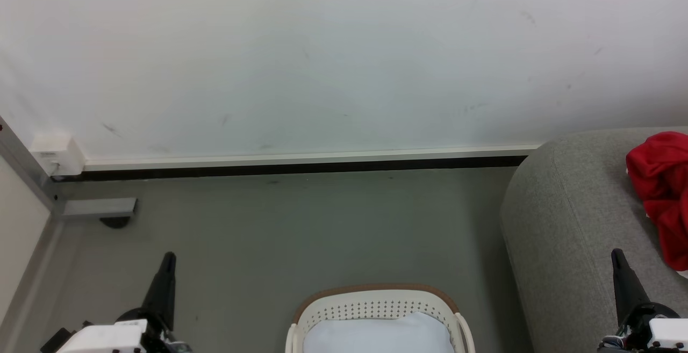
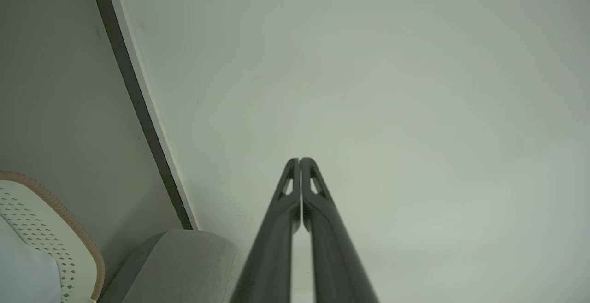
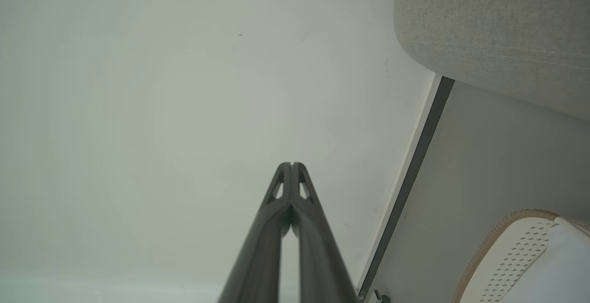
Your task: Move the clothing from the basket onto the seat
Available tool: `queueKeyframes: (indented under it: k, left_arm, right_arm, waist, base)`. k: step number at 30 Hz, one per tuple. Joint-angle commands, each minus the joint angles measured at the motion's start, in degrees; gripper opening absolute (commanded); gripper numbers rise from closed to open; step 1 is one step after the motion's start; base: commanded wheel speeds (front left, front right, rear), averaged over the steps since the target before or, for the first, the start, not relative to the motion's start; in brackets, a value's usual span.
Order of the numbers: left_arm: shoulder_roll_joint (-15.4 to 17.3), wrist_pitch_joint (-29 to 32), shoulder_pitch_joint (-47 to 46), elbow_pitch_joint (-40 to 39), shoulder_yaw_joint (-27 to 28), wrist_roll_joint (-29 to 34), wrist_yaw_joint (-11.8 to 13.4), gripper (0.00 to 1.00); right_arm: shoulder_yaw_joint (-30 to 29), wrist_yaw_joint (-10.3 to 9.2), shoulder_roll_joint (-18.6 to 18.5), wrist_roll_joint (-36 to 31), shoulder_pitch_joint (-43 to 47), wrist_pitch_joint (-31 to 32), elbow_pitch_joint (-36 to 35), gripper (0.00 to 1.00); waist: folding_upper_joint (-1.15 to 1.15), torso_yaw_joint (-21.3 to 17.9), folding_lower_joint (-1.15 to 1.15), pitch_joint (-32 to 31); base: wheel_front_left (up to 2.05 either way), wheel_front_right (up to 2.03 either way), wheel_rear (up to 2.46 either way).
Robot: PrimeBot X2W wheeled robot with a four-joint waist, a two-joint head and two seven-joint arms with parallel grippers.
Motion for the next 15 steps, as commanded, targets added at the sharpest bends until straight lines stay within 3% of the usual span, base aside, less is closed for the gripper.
queueKeyframes:
  k: [1,15]
  left_arm:
    - [0.41,0.28,-0.45,0.05,0.13,-0.81,-0.36,0.0]
    - [0.41,0.28,-0.45,0.06,0.13,-0.8,-0.36,0.0]
  right_arm:
    - [-0.15,-0.12,-0.06,-0.09,-0.45,0.12,0.09,0.0]
    - [-0.23,-0.12,0.02,-0.17,-0.46,0.22,0.1,0.0]
  waist:
    - [0.0,0.0,0.0,0.0]
    - [0.0,0.0,0.0,0.0]
  base:
    - [0.0,0.0,0.0]
    - [0.0,0.0,0.0]
